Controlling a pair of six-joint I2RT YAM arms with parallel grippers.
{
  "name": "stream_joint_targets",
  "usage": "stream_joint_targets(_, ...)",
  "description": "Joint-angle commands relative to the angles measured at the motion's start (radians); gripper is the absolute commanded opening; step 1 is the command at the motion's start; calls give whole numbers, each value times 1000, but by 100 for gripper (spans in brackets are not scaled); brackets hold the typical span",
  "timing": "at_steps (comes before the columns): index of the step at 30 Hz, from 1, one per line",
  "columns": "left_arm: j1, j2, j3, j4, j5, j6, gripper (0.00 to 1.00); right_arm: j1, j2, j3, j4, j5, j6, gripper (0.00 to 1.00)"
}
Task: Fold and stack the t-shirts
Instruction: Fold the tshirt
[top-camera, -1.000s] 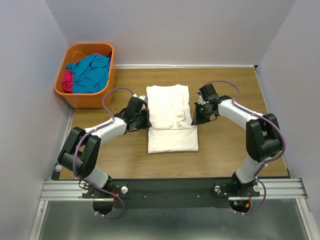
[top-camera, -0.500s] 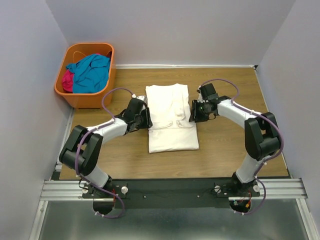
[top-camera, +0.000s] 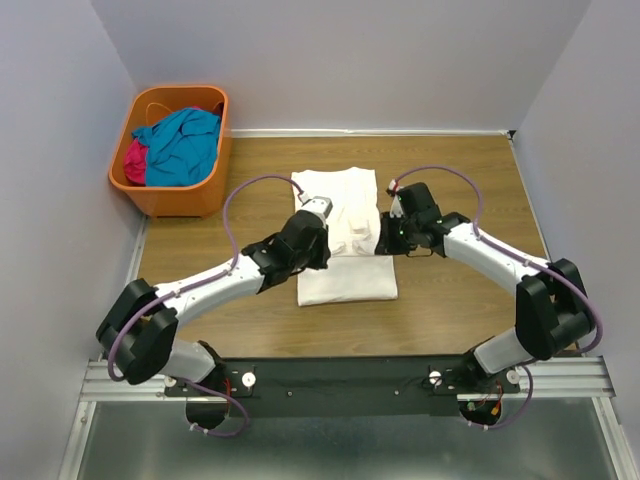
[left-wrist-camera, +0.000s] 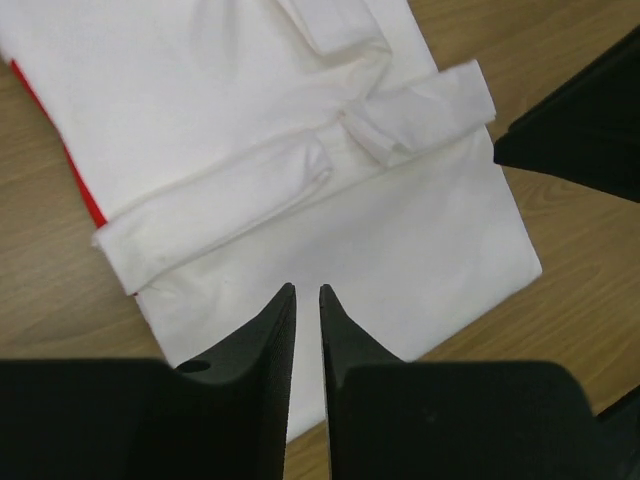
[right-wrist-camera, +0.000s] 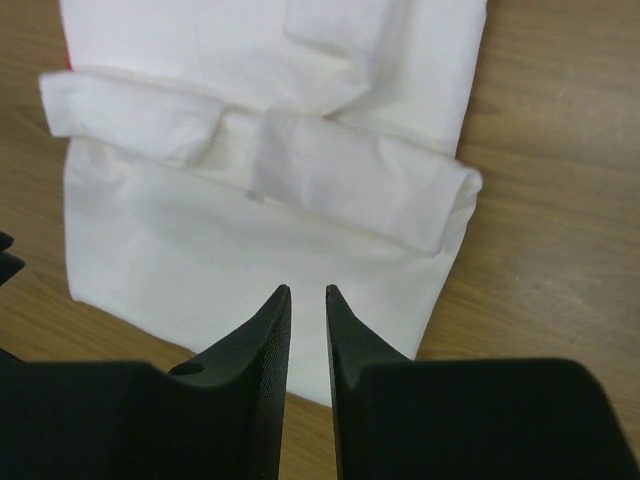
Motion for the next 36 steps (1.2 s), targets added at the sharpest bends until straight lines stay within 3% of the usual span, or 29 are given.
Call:
stream_joint_targets(1,-51,75,-12,33,-29,27,21,11,-1,-102,73,-51,26,25)
stream_joint_targets(7,-134,210,-3,64,-52,43,19,16,51,-170,234,-147,110,21)
stream_joint_targets(16,-199,323,-17,75,-55,46,19,19,166,-167,375,-99,141,20)
stream_joint_targets(23,-217,298,-64,65,-92,35,18,17,252,-67,377,17,78,21)
stream_joint_targets(30,-220,257,-103,53,-107,11,18,8,408,226,374,132,0,22)
stream_joint_targets(36,-222,148,-118,58,-137,-55,18,7,321,245,377,-15,-17,24)
